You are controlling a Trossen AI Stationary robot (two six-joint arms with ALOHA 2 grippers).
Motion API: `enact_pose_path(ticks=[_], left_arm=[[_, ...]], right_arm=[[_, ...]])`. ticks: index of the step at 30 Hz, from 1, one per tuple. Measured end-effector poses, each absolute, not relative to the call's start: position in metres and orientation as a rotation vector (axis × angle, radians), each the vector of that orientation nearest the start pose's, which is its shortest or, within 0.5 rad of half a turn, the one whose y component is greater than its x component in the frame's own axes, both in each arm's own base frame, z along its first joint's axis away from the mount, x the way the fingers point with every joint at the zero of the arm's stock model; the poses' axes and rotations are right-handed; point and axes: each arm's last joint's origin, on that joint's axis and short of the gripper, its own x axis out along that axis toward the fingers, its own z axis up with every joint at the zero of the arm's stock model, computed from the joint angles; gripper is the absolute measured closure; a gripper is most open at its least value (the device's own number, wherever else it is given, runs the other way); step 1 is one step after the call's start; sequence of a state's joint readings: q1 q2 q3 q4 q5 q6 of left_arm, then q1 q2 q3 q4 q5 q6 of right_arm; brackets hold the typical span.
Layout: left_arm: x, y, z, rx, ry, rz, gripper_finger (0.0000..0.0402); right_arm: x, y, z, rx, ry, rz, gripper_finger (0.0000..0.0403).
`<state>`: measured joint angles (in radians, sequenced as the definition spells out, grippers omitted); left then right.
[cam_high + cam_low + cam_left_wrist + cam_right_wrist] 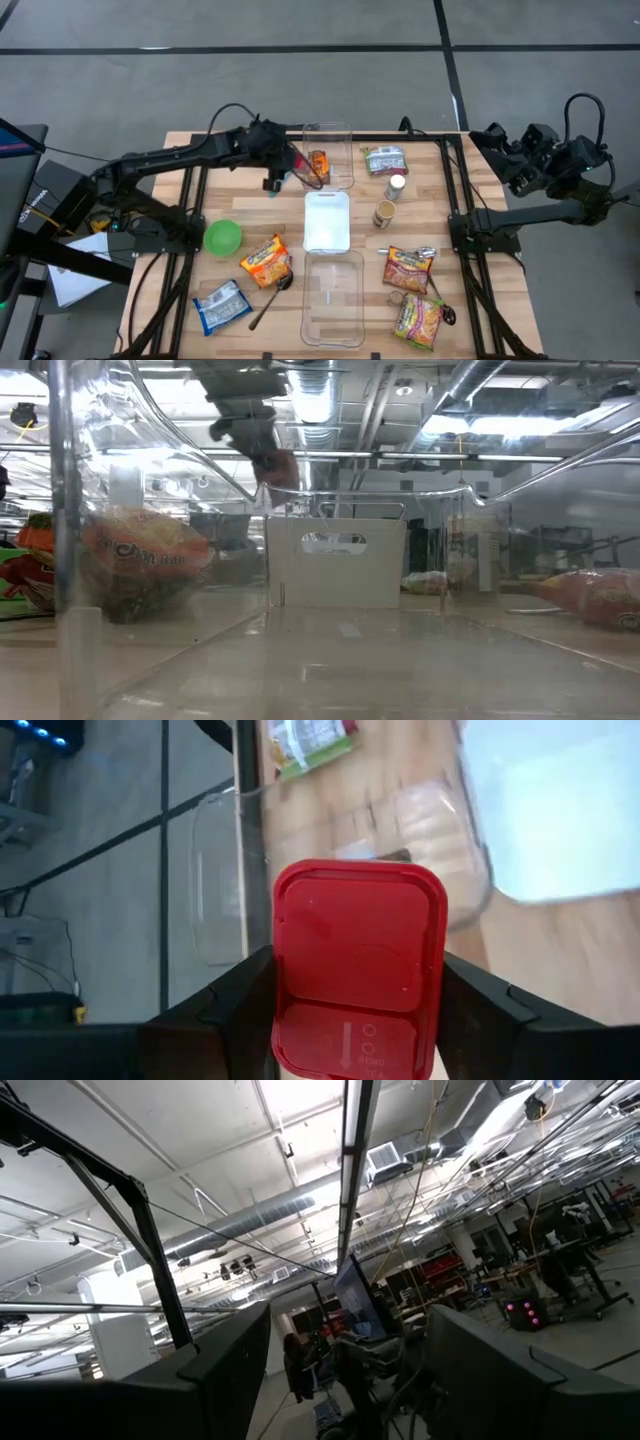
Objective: Pick & Place Food Item
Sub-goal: Put the red seasoning can into the top transparent bin
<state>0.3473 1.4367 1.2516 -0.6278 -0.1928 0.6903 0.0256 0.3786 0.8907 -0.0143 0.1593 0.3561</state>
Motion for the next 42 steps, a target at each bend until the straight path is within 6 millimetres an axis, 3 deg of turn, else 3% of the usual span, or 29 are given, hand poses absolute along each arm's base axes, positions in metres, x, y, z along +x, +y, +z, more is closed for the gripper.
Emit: enact_pose_path(ticks=[10,23,30,42], left_arm=[[0.339,0.13,0.306,0.521,0.975,0.224,0.0191],[0.396,0.157,0.279,0.444,1.06,0.273,0.0191],[0.409,0.168,0.263,0.43,1.098,0.267,0.0191],[0.416,0.166,0.25,0.358,1.098,0.21,0.0191]], right_arm=[[0.044,-0.004,0.419,0.39,-0.516,-0.046,0.014],[0.044,-0.004,0.419,0.387,-0.515,-0.047,0.014],[0.044,-0.004,0.419,0.387,-0.515,-0.047,0.014],[0.044,-0.004,0.419,0.379,-0.513,-0.049,0.014]])
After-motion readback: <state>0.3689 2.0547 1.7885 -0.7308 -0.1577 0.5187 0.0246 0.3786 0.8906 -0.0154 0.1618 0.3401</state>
